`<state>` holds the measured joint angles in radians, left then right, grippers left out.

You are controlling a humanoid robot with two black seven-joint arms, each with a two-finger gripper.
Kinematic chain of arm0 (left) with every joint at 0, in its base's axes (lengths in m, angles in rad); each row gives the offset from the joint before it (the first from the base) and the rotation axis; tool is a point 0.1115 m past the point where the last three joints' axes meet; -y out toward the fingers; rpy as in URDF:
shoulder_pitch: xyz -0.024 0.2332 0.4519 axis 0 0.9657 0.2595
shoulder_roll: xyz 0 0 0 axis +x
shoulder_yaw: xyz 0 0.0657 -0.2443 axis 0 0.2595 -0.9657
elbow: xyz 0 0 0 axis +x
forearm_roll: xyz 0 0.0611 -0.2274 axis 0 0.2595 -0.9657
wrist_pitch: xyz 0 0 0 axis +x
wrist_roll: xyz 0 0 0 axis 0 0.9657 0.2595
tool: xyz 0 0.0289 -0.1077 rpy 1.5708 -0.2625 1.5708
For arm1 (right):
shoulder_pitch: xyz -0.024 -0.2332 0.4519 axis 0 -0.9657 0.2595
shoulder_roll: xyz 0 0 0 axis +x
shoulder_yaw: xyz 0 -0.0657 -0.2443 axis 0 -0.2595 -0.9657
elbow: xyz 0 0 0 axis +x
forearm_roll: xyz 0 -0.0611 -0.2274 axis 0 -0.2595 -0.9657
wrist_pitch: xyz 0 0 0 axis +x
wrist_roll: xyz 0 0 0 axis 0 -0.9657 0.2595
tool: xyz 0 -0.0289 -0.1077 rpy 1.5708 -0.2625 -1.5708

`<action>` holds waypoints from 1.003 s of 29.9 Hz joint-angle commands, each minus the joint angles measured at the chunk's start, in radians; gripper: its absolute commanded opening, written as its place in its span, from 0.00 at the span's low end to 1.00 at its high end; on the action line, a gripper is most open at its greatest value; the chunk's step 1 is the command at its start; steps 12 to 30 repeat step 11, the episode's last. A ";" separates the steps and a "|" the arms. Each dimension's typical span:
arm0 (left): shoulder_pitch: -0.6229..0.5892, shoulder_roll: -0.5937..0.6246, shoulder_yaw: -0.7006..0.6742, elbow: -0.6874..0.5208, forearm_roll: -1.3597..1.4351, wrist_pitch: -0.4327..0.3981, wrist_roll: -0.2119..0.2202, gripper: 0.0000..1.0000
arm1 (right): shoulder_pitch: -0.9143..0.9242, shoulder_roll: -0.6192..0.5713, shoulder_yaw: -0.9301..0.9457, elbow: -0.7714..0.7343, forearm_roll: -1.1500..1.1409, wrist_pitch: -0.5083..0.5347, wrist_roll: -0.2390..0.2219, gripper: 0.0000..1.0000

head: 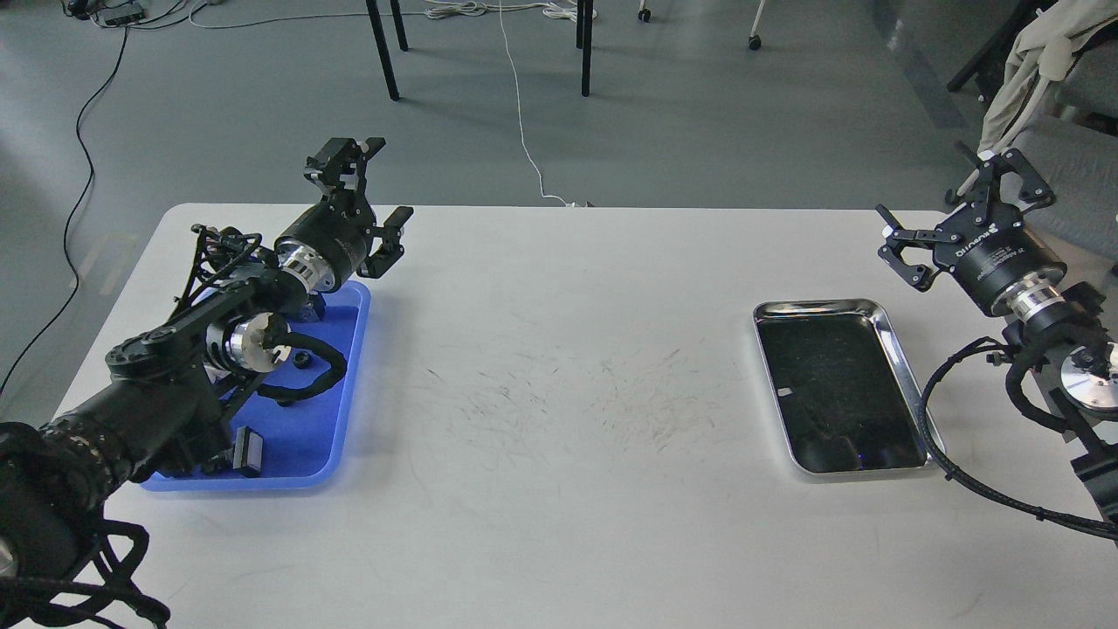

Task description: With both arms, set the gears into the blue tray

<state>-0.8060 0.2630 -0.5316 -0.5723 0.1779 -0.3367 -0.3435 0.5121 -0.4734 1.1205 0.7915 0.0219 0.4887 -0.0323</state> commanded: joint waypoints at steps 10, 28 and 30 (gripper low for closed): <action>0.002 -0.011 -0.123 0.028 -0.030 0.061 0.049 0.98 | 0.025 0.009 -0.016 0.002 -0.002 -0.001 -0.001 0.99; 0.002 -0.010 -0.125 0.028 -0.040 0.061 0.050 0.98 | 0.025 0.010 -0.015 0.002 -0.002 -0.004 -0.001 0.99; 0.002 -0.010 -0.125 0.028 -0.040 0.061 0.050 0.98 | 0.025 0.010 -0.015 0.002 -0.002 -0.004 -0.001 0.99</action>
